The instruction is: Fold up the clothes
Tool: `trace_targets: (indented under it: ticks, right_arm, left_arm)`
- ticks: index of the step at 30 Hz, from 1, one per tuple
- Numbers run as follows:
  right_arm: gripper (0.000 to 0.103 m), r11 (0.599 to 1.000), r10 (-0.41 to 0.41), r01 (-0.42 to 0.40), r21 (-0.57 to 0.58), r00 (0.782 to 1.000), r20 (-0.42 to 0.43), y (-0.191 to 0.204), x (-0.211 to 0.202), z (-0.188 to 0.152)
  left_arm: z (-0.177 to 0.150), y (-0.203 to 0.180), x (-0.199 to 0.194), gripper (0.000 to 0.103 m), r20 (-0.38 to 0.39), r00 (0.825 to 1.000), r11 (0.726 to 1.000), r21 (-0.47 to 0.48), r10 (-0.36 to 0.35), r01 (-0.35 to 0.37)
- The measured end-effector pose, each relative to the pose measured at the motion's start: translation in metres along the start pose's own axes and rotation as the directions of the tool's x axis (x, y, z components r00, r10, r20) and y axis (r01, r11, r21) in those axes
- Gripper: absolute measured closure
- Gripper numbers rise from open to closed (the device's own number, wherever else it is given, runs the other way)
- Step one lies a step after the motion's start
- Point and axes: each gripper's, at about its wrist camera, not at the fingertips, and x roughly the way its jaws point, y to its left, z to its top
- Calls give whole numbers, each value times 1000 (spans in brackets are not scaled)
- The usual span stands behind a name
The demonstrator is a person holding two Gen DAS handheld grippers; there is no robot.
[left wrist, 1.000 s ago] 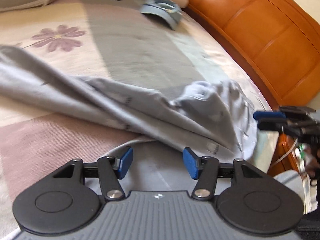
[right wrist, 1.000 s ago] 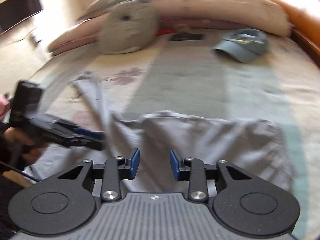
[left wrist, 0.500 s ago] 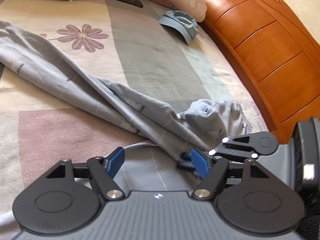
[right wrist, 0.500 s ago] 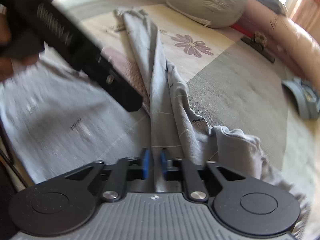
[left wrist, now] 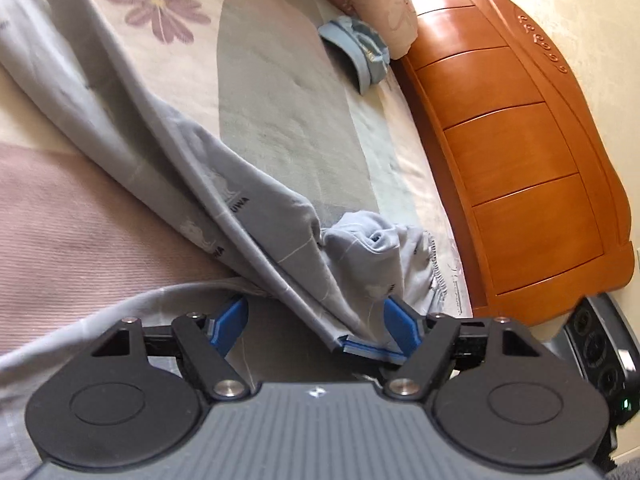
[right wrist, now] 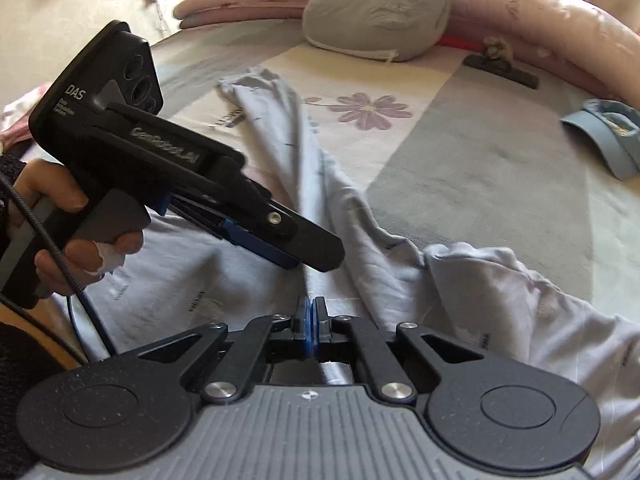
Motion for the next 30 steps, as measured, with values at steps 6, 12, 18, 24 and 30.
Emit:
trace_targets:
  ticks: [6, 12, 18, 24, 30]
  right_arm:
    - [99, 999, 43, -43, -28, 999, 0, 4, -1, -1]
    - [75, 982, -81, 77, -171, 997, -17, 26, 11, -7]
    - [75, 940, -186, 161, -299, 981, -57, 43, 40, -11]
    - [100, 949, -161, 151, -276, 987, -15, 48, 26, -9]
    - [100, 992, 65, -67, -111, 998, -20, 35, 0, -7]
  left_arm:
    - [4, 6, 7, 28, 18, 999, 998, -57, -36, 37]
    - [4, 9, 9, 28, 25, 999, 997, -58, -42, 43]
    - [7, 9, 9, 28, 23, 999, 995, -90, -42, 44]
    - [2, 10, 7, 28, 32, 999, 996, -84, -39, 41]
    - [1, 14, 6, 28, 46, 997, 995, -84, -55, 58]
